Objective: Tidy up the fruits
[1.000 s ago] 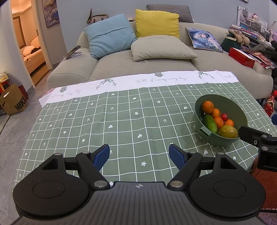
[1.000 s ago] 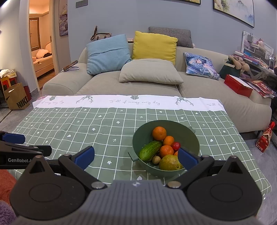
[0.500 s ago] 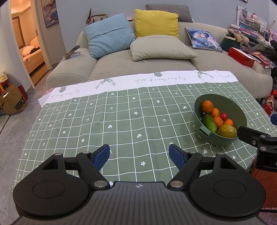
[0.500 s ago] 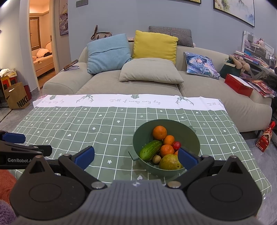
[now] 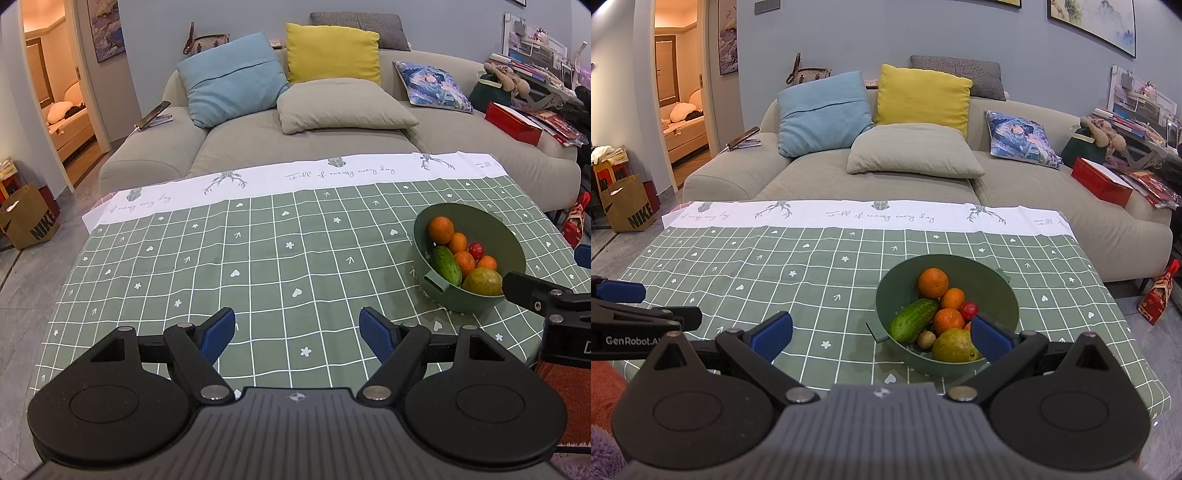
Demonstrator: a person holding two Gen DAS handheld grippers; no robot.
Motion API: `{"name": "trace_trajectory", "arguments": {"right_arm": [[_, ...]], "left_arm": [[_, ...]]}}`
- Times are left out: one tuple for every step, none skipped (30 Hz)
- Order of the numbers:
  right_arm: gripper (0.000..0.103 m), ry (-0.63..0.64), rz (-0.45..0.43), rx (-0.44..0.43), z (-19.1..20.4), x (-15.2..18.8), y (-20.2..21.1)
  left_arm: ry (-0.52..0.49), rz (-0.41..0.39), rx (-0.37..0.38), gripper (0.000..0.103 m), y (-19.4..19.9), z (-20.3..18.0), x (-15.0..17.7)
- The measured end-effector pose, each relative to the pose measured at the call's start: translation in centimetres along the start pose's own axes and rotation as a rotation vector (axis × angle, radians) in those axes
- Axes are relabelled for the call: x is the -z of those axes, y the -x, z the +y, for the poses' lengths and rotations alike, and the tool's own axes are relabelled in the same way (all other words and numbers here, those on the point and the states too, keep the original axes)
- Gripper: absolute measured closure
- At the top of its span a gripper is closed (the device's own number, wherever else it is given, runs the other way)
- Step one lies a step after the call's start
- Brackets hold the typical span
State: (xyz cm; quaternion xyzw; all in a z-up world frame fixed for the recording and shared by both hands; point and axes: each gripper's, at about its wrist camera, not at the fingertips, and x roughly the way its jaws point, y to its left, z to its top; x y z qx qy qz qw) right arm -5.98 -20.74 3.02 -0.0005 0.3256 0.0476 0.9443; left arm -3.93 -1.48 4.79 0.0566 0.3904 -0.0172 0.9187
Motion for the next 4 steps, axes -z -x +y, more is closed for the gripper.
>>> {"name": "trace_trajectory", "arguments": {"right_arm": [[0.005,0.0,0.0,0.0,0.01,0.0,0.0],[0.005,0.0,0.0,0.0,0.01,0.0,0.01],[0.005,0.0,0.0,0.0,0.01,0.0,0.0],[0.005,0.0,0.001,0.0,0.01,0.0,-0.01]], "left_arm": [[0.0,-0.001,0.001,0.013,0.03,0.0,0.0],[-0.001,-0.003,0.003,0.013,0.05,0.0,0.04],[-0.002,-0.004,0.004,0.013,0.08,-0.01,0.05],[-0.002,-0.004,0.003,0.013,0.07,-0.02,0.07]]}}
